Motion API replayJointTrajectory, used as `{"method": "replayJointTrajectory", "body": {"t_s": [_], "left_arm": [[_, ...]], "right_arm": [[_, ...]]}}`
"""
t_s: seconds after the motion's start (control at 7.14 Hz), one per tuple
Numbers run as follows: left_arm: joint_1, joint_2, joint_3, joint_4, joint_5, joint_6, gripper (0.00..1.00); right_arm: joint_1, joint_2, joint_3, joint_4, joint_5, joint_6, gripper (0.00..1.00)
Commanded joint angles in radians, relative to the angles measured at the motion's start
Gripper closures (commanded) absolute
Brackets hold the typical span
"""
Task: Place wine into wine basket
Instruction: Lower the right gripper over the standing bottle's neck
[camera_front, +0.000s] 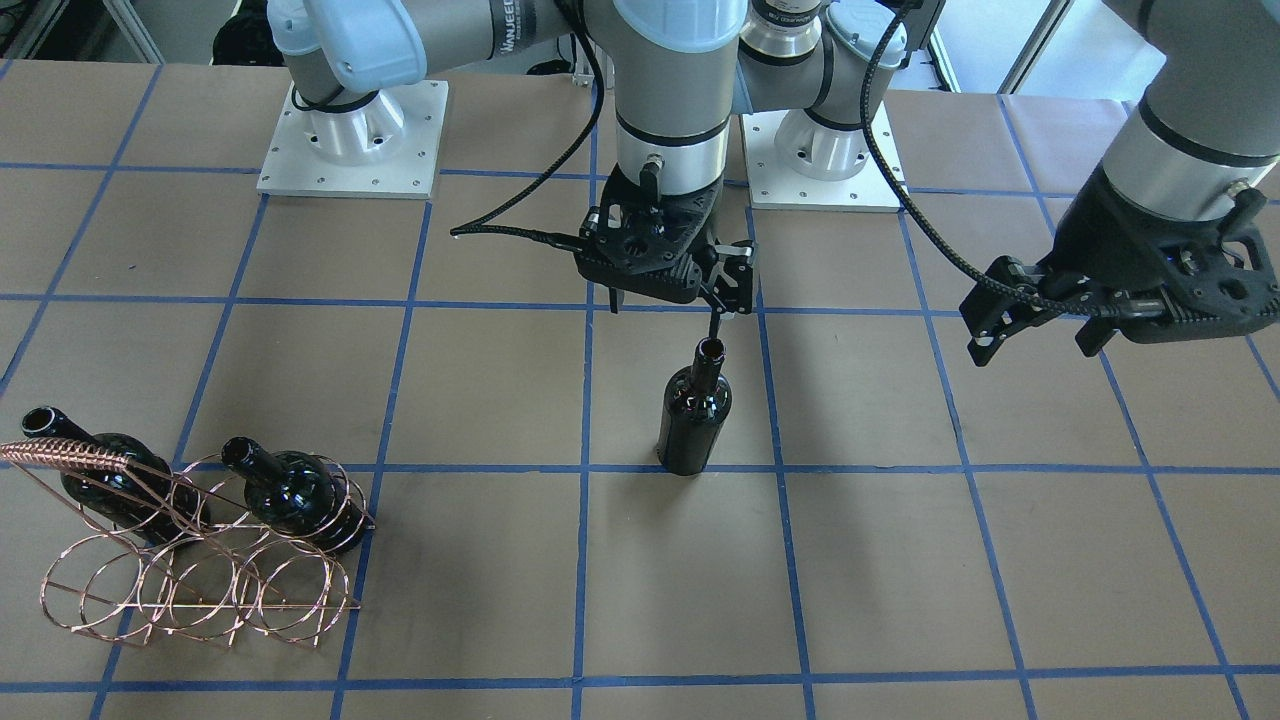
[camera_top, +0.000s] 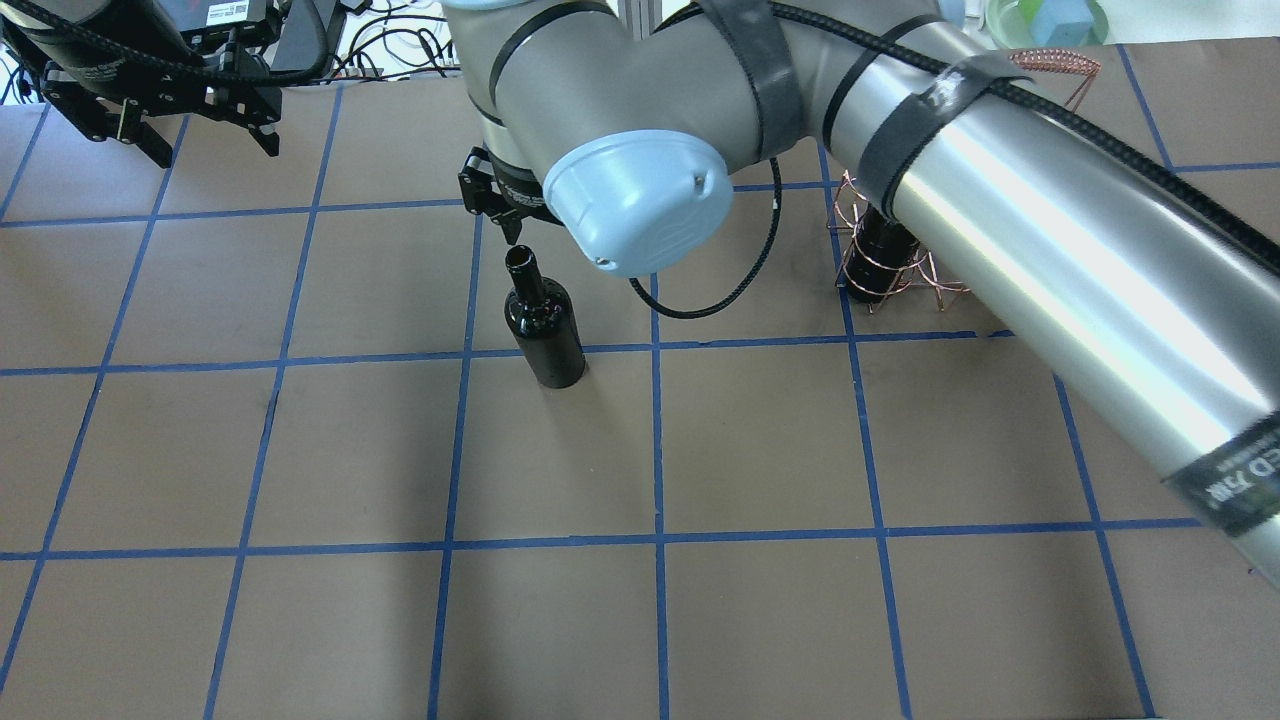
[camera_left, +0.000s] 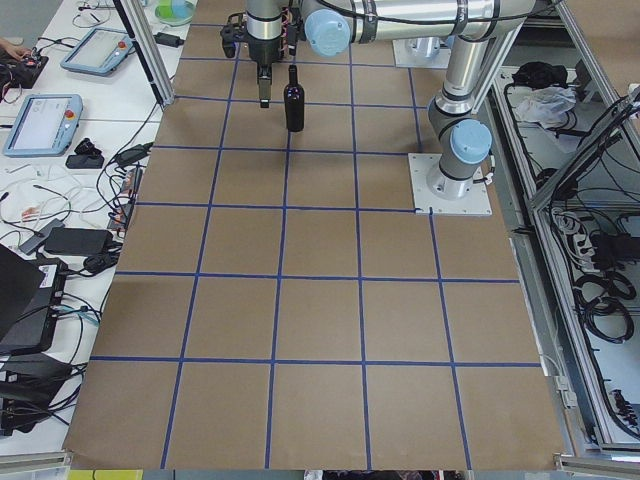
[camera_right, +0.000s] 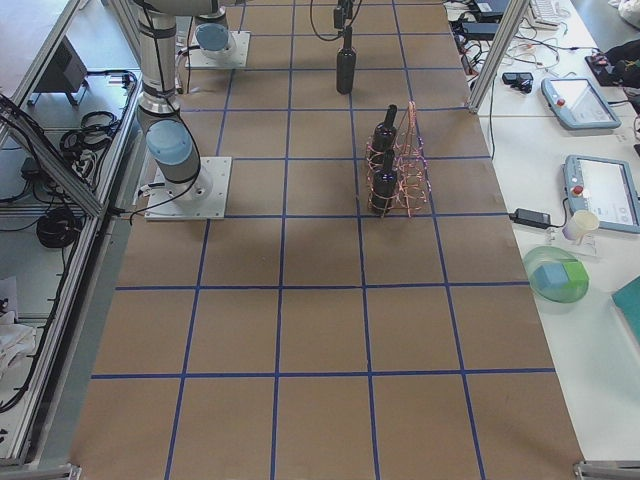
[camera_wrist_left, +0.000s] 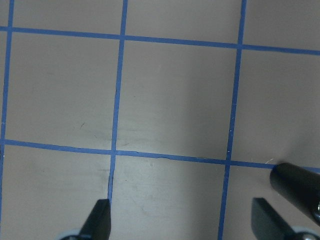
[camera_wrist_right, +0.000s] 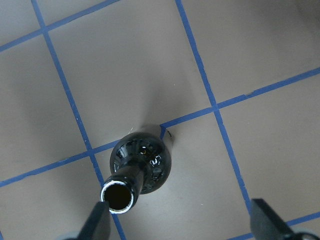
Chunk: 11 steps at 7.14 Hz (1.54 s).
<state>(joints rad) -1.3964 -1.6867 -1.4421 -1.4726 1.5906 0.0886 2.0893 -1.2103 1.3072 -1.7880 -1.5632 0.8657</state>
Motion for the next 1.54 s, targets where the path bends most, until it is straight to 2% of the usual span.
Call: {"method": "replayJointTrajectory", "body": {"t_s": [0.0, 0.14, 0.56, 0.7, 1.4], "left_arm": [[-0.033, 0.008, -0.009, 0.005, -0.003, 0.000, 0.00], [-0.035, 0.002, -0.009, 0.012, -0.017, -0.006, 0.00], [-0.035, -0.001, -0.011, 0.021, -0.029, 0.000, 0.00], [-0.036, -0.001, -0.011, 0.021, -0.029, 0.000, 0.00], [-0.036, 0.001, -0.020, 0.020, -0.027, 0.000, 0.00]], "right_arm": [[0.020, 0.024, -0.014, -0.031, -0.001, 0.001, 0.00], [0.028, 0.040, -0.014, -0.078, -0.001, -0.028, 0.00], [0.032, 0.044, 0.015, -0.091, -0.008, -0.162, 0.00], [0.032, 0.057, 0.032, -0.093, -0.008, -0.178, 0.07], [0.032, 0.074, 0.035, -0.126, 0.005, -0.163, 0.67]]}}
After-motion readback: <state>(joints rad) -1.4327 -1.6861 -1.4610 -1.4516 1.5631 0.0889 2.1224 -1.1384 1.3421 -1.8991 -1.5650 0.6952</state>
